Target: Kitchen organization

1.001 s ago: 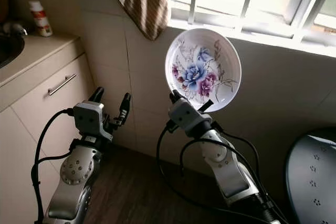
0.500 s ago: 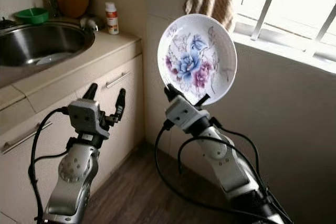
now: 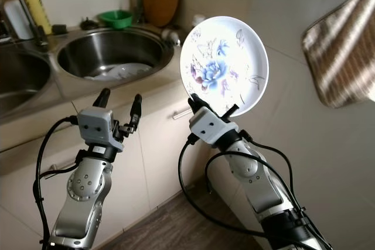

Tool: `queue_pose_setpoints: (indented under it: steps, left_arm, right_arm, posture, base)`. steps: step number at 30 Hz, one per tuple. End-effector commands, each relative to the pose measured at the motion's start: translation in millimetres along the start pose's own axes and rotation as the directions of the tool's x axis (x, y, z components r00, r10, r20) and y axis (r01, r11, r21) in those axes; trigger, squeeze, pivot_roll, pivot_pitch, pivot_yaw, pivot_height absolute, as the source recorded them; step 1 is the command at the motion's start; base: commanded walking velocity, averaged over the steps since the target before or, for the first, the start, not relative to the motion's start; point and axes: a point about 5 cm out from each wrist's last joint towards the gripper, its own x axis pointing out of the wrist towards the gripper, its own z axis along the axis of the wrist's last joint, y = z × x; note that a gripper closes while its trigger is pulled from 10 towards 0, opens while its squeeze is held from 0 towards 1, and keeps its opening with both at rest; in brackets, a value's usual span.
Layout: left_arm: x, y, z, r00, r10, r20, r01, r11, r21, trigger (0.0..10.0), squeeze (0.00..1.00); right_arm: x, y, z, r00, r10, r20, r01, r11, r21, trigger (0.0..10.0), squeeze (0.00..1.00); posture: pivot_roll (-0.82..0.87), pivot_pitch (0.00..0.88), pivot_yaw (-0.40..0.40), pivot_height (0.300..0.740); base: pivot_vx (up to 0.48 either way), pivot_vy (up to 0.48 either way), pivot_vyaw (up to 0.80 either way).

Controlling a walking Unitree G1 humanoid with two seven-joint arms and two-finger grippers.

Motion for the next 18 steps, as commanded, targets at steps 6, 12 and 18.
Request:
queue_pose_setpoints:
  steps: [6, 12, 18]
  left_arm:
    - [3.2, 4.7, 8.5, 0.999, 0.022, 0.038, -0.023, 1.000, 0.020, 10.0, 0.00]
    - [4.0, 8.1, 12.1, 0.997, 0.037, 0.061, -0.040, 0.998, 0.042, 10.0, 0.00]
    - [5.0, 11.0, 11.7, 0.997, 0.052, 0.058, -0.054, 0.997, 0.048, 10.0, 0.00]
  right_arm:
    - [8.0, -3.8, 10.1, 0.998, -0.005, 0.064, 0.006, 1.000, -0.017, 0.0, 0.00]
    - [9.1, -5.5, 9.1, 0.998, -0.009, 0.063, 0.010, 1.000, -0.016, 0.0, 0.00]
    - [10.1, -5.7, 7.4, 0.998, -0.010, 0.058, 0.011, 1.000, -0.006, 0.0, 0.00]
  posture:
    - [0.05, 0.000, -0.081, 0.740]
    - [0.05, 0.000, -0.081, 0.740]
    - [0.05, 0.000, -0.078, 0.740]
  base:
    - [0.081, 0.000, 0.80]
    - [0.000, 0.000, 0.80]
    - [0.000, 0.000, 0.80]
